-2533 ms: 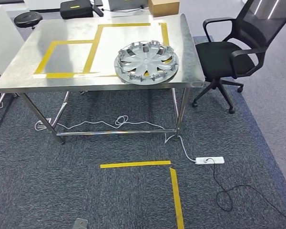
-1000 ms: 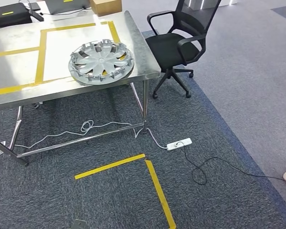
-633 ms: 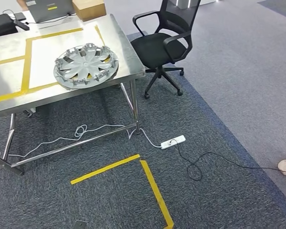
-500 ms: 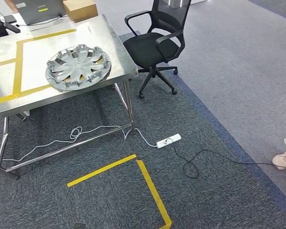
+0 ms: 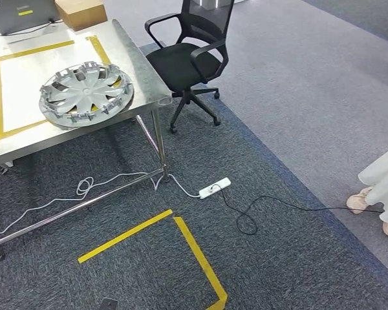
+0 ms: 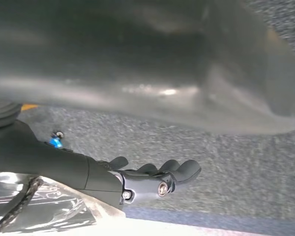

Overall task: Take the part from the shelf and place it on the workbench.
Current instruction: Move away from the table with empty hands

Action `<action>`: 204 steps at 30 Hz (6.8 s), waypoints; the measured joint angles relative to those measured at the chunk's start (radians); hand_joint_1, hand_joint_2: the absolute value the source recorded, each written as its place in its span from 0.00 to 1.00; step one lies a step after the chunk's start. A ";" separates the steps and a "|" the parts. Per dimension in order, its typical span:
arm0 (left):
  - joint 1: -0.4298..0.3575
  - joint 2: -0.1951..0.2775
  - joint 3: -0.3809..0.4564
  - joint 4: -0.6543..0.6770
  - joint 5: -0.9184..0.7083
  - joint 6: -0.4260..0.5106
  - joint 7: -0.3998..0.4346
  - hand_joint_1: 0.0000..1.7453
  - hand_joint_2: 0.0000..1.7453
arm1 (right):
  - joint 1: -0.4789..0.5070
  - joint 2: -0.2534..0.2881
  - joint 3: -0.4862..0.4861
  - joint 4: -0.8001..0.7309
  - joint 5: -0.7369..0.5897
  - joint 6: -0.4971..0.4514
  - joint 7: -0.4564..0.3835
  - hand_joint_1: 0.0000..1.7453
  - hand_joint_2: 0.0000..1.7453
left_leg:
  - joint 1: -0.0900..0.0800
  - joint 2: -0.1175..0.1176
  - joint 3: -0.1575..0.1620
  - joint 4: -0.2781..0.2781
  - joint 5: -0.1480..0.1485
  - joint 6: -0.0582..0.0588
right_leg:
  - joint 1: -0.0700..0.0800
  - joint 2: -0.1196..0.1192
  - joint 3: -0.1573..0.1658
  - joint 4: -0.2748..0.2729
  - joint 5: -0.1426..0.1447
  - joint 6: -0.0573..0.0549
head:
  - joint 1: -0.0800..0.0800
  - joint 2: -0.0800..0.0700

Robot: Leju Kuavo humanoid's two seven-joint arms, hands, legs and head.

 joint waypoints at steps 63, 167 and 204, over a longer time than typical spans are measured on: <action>-0.018 0.000 0.020 0.029 -0.079 -0.022 -0.022 0.00 0.00 | -0.043 0.001 -0.065 0.087 0.087 -0.053 0.029 0.00 0.00 | -0.002 0.015 0.005 -0.007 0.003 -0.001 | -0.002 -0.004 0.015 -0.040 0.041 0.001 | -0.002 0.000; -0.031 -0.003 0.025 0.051 -0.122 -0.005 -0.091 0.00 0.00 | -0.051 0.014 -0.181 0.083 0.128 -0.066 -0.020 0.00 0.00 | 0.004 -0.004 -0.075 0.243 -0.153 -0.062 | -0.001 0.000 0.135 -0.273 0.138 -0.055 | -0.017 0.000; -0.040 -0.002 0.020 0.052 -0.123 0.013 -0.081 0.00 0.00 | -0.035 0.025 -0.199 0.049 0.235 -0.067 0.107 0.00 0.00 | -0.004 -0.069 0.002 0.040 -0.016 -0.023 | 0.006 0.057 0.139 -0.269 0.132 -0.051 | -0.014 0.000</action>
